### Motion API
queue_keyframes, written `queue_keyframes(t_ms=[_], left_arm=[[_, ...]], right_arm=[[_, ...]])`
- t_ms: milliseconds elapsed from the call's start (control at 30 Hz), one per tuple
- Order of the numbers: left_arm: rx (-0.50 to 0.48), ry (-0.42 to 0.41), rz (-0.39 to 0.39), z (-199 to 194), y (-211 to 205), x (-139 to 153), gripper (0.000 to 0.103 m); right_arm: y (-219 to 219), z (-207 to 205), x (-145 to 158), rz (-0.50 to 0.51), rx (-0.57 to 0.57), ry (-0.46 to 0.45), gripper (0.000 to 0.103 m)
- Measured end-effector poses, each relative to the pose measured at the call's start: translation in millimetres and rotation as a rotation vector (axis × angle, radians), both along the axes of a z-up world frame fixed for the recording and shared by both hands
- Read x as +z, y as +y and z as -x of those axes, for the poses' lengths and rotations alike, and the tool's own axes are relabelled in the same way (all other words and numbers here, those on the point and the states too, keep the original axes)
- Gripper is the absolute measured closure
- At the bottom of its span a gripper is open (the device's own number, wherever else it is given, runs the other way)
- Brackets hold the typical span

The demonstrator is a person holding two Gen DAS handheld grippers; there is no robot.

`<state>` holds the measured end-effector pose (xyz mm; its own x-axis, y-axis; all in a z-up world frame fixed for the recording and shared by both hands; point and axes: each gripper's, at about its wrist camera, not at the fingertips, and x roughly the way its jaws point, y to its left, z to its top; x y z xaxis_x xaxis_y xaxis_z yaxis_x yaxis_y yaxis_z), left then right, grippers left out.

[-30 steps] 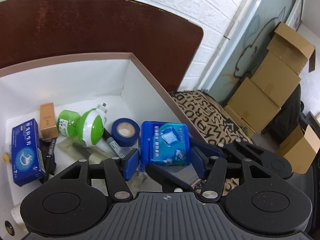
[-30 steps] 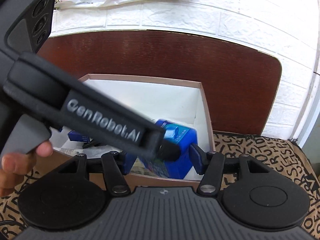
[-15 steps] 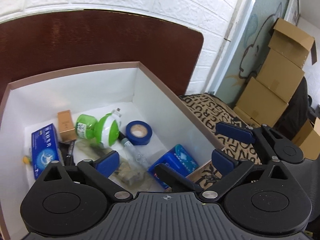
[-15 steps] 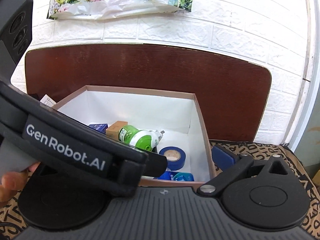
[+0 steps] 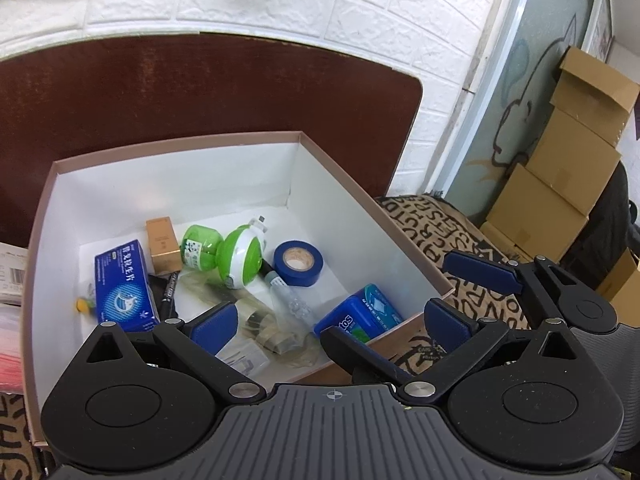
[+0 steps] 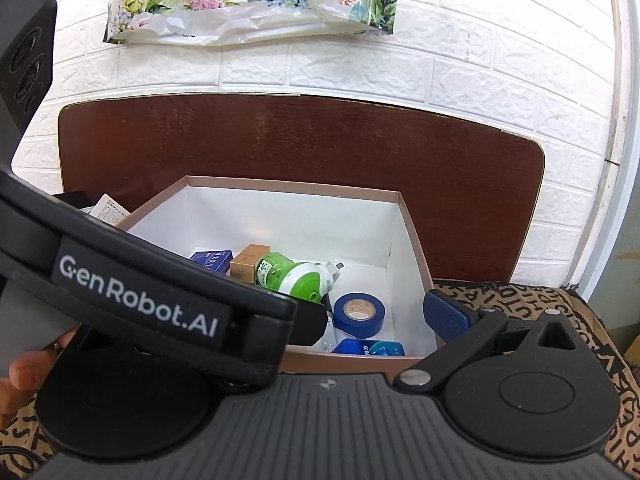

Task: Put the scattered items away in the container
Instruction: 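Move the left tool back to the pile toward the floral insoles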

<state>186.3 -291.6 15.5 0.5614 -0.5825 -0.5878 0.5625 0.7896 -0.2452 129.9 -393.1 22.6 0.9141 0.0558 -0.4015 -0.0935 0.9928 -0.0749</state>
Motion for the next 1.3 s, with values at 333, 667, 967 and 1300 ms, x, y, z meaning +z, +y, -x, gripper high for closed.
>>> queue_keyframes(t_ms=[333, 667, 967, 1300], left_arm=[[-0.006, -0.015, 0.020, 15.5, 13.5, 9.1, 0.000], [0.000, -0.108, 0.028, 51.3, 42.3, 25.7, 0.000], [0.073, -0.142, 0.057, 81.2, 99.3, 28.4, 0.000], [0.198, -0.129, 0.066, 105.4, 179.4, 11.6, 0.000]], right_arm=[[10.7, 13.7, 10.1, 0.003, -0.011, -0.023, 0.000], [42.5, 37.1, 20.8, 0.028, 0.020, -0.052, 0.000], [96.0, 58.3, 25.4, 0.057, 0.093, -0.098, 0.000], [169.4, 73.3, 14.3, 0.068, 0.204, -0.096, 0.000]])
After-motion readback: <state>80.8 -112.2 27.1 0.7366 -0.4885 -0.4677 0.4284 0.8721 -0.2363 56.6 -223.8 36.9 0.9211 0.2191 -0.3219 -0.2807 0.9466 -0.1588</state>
